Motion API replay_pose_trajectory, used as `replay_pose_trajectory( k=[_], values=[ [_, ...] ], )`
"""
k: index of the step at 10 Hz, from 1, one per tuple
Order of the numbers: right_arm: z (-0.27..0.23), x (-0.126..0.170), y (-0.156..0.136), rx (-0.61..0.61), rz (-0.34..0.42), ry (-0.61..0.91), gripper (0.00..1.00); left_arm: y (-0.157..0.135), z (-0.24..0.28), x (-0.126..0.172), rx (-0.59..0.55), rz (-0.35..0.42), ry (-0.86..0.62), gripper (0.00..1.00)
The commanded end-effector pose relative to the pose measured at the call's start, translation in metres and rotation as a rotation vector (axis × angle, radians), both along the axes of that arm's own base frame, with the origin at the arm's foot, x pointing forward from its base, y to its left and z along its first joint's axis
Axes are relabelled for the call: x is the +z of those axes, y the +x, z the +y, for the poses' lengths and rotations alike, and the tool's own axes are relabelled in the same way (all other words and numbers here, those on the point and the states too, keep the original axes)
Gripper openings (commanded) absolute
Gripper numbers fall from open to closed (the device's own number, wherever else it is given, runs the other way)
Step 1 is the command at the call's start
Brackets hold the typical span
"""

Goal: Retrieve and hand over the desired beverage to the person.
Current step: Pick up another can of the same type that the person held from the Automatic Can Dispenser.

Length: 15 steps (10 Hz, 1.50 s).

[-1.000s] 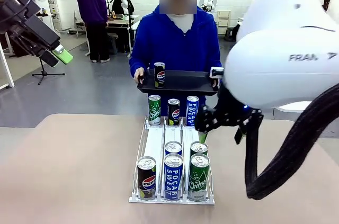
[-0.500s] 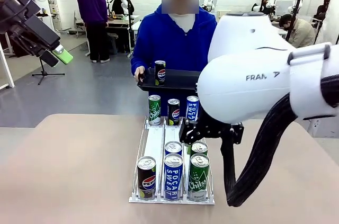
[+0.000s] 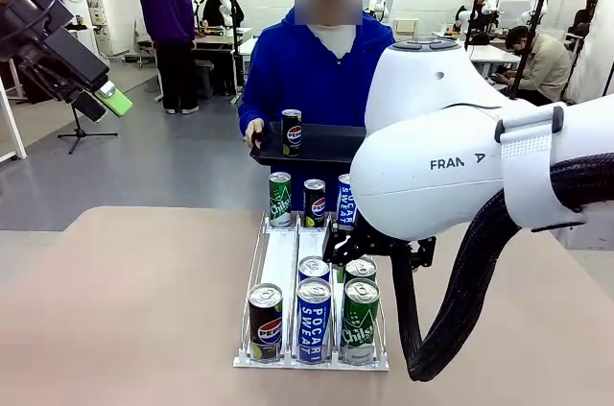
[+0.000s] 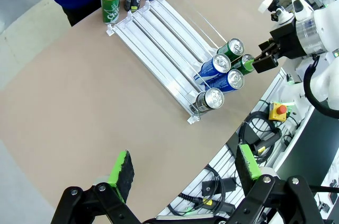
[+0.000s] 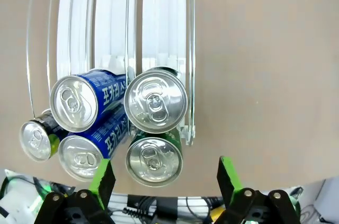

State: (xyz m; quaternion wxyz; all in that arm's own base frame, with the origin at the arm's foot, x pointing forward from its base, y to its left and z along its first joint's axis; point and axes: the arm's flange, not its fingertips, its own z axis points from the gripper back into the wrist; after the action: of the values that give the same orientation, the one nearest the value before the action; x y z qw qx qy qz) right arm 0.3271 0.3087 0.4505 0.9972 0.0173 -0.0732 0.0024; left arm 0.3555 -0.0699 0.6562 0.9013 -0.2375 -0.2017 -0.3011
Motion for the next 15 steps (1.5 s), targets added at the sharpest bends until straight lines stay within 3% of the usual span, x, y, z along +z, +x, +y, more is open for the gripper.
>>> replay_pose_trajectory(
  k=[1,7,14,15],
  values=[
    [0.003,-0.008,0.007,-0.033,-0.015,-0.017,1.00,0.000,0.003,0.002,-0.010,0.002,0.014,1.00],
    [-0.001,-0.033,0.019,-0.052,0.047,-0.026,1.00,0.000,0.003,0.002,-0.010,0.002,0.014,1.00],
    [0.005,-0.044,0.017,0.024,0.145,0.018,1.00,0.000,0.003,0.002,-0.010,0.002,0.014,1.00],
    [0.005,-0.045,0.017,0.044,0.141,0.035,0.77,0.000,0.003,0.002,-0.010,0.002,0.014,1.00]
  ],
)
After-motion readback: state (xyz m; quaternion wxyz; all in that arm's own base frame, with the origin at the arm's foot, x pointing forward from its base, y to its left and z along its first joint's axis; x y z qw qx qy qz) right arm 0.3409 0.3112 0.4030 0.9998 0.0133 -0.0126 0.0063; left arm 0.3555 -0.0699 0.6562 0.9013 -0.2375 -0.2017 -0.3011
